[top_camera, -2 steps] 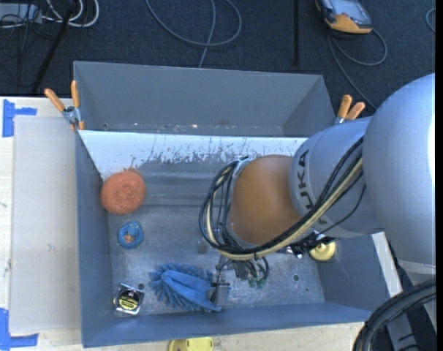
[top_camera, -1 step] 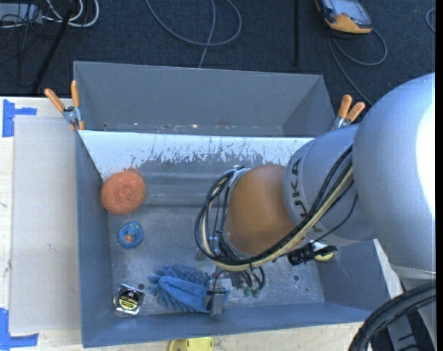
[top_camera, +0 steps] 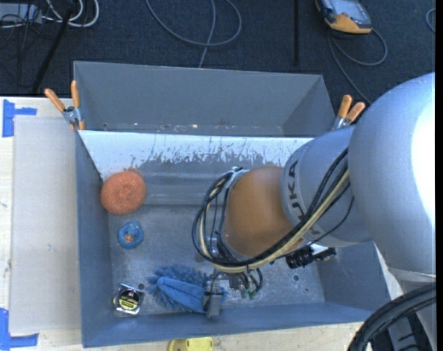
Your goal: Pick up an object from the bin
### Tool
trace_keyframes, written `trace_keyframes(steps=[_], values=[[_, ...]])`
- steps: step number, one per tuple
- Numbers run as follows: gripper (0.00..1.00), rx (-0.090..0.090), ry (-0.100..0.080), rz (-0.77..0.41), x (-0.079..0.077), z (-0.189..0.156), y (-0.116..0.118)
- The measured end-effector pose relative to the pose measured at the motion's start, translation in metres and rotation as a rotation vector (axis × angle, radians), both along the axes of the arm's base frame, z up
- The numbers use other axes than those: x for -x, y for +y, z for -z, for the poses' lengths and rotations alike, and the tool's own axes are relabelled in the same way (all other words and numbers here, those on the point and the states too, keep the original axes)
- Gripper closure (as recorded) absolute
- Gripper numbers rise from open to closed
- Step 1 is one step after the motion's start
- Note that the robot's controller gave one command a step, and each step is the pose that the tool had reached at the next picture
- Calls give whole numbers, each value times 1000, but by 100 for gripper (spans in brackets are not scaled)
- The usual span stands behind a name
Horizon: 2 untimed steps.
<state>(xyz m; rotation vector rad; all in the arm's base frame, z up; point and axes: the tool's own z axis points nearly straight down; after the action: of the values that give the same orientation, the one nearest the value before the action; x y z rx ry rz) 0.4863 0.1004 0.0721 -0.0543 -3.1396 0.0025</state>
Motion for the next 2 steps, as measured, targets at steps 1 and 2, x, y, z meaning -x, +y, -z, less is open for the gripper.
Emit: trace_keyframes(steps=[1,2], values=[[0,-2,2,-113,1,-22,-2],[0,-2,-2,-183,2,-17,11]])
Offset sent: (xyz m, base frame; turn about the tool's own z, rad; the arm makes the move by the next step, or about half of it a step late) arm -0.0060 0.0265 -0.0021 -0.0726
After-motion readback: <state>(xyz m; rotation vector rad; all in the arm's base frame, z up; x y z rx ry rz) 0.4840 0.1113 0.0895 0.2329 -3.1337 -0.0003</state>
